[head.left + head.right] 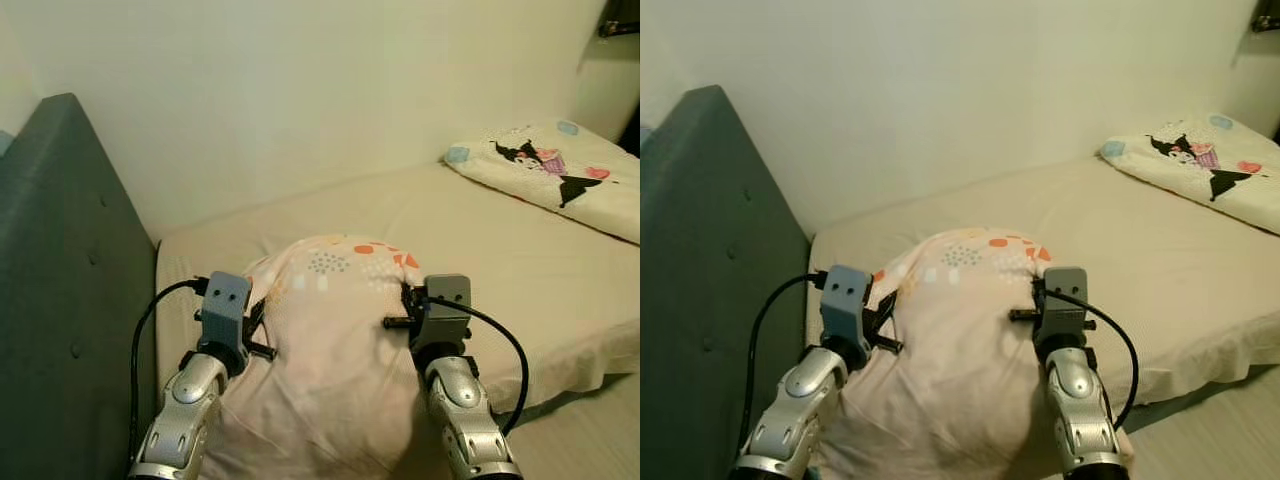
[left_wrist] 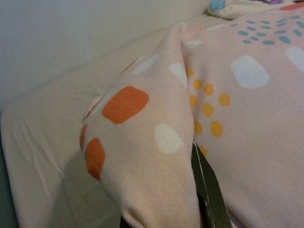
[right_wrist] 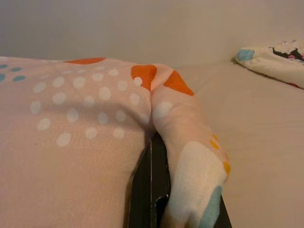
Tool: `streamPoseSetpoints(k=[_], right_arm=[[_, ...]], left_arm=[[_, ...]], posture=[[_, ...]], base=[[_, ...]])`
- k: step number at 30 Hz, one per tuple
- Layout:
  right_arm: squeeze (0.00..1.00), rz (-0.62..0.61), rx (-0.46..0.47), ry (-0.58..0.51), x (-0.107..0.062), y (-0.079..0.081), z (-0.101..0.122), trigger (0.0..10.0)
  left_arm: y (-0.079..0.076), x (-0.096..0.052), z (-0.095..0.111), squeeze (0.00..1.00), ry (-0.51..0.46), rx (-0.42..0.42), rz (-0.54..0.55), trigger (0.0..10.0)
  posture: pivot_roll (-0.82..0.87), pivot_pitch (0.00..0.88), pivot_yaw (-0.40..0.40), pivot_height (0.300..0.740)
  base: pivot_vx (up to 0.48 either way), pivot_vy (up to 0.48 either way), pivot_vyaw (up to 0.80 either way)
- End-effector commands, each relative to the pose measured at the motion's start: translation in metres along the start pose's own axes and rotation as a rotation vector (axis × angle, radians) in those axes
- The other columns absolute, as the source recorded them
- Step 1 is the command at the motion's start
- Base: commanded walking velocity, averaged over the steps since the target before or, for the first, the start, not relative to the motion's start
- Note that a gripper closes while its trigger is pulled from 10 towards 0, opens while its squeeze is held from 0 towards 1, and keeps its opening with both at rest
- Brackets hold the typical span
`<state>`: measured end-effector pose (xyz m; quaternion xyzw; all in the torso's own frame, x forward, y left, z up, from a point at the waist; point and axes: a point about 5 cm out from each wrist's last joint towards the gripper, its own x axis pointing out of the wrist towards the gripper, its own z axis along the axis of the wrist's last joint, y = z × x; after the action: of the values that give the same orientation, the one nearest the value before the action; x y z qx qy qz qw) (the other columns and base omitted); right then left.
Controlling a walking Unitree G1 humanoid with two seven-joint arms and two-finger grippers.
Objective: Clean up the room
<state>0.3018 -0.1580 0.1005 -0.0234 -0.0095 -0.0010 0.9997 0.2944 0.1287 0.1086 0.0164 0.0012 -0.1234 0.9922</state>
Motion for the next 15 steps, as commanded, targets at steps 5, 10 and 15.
streamPoseSetpoints(k=[5,10,15], right_arm=[[0.0,-0.004,0.007,-0.043,0.0021,0.0035,0.0087,10.0],[0.0,0.001,0.008,-0.044,0.0029,0.0043,0.0091,10.0],[0.0,0.004,0.008,-0.043,0.0032,0.0046,0.0092,10.0]], left_arm=[[0.007,-0.0015,0.0062,0.0,-0.04,0.031,0.018,10.0],[0.009,-0.0055,0.0085,0.0,-0.052,0.026,0.07,10.0],[0.0077,-0.0064,0.0097,0.0,-0.063,0.025,0.075,10.0]], posture=[[-0.08,0.05,0.069,0.74],[-0.08,0.054,0.064,0.74],[-0.08,0.056,0.062,0.74]], base=[[0.0,0.322,0.0],[0.0,-0.03,0.0],[0.0,-0.48,0.0]])
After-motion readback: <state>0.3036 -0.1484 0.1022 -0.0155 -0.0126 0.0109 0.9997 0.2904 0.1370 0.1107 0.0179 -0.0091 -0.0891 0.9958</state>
